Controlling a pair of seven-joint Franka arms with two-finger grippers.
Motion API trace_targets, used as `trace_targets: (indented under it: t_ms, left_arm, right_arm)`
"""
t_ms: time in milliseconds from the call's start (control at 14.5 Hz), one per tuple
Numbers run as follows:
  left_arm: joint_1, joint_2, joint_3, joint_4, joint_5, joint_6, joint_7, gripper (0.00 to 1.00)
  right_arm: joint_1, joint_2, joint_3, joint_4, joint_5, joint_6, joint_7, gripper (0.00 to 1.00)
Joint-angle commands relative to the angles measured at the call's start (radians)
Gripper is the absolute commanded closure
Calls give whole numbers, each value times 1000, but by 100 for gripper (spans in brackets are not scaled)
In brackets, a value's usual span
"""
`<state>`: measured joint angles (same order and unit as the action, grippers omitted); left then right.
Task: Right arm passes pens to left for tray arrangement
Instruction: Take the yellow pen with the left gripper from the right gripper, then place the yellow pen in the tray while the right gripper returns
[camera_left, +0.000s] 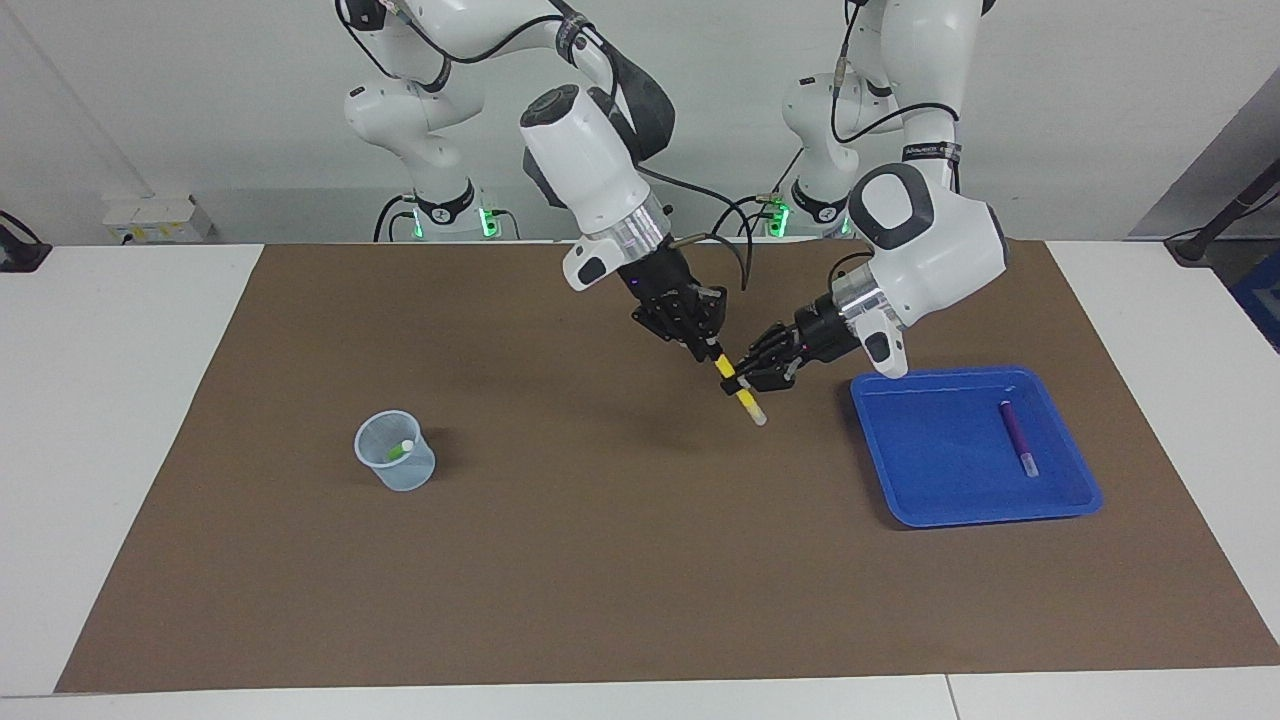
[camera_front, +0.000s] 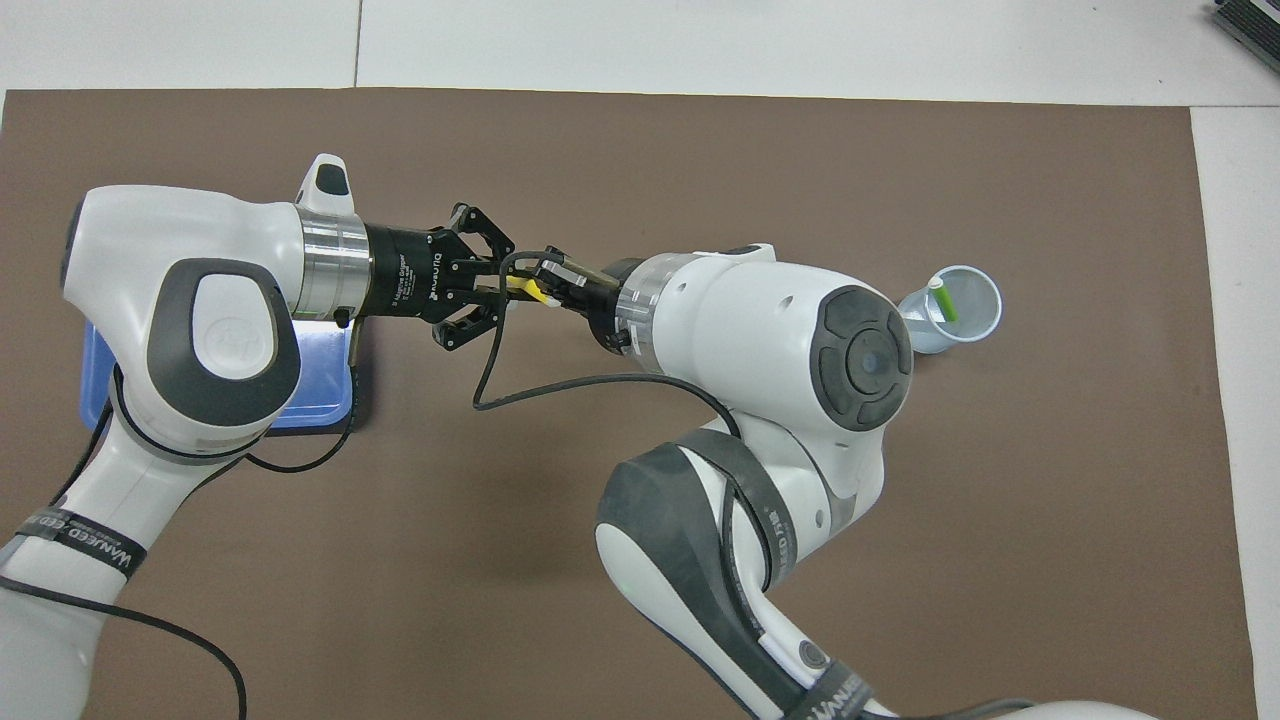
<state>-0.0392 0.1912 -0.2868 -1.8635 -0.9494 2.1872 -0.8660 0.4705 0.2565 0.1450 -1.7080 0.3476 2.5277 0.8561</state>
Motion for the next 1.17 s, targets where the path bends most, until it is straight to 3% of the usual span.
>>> trace_targets:
  t_ms: [0, 138, 345, 552, 690, 897, 1103]
  left_arm:
    - [10, -19, 15, -11, -5, -4, 4, 100]
    - [56, -16, 15, 12, 12, -61, 7, 100]
    - [120, -1, 15, 88, 228, -199, 97, 100]
    - [137, -1, 17, 89, 323, -202, 234, 100]
    - [174, -9, 17, 51, 446, -196, 444, 100]
    - [211, -12, 20, 40, 471, -198, 571, 100]
    - [216, -4, 23, 47, 750, -163, 649, 100]
  right_arm:
    - [-22, 9, 1, 13, 5, -12, 0, 0]
    - [-42, 0, -1, 13, 4, -41, -5, 0]
    - [-85, -38, -7, 19, -5, -145, -66, 0]
    - [-168, -94, -7, 18, -9, -301, -228, 0]
    - [-229, -132, -7, 16, -16, -415, -355, 0]
    - [-306, -187, -7, 5, -24, -539, -489, 0]
    - [-372, -197, -5, -8, -100, -583, -594, 0]
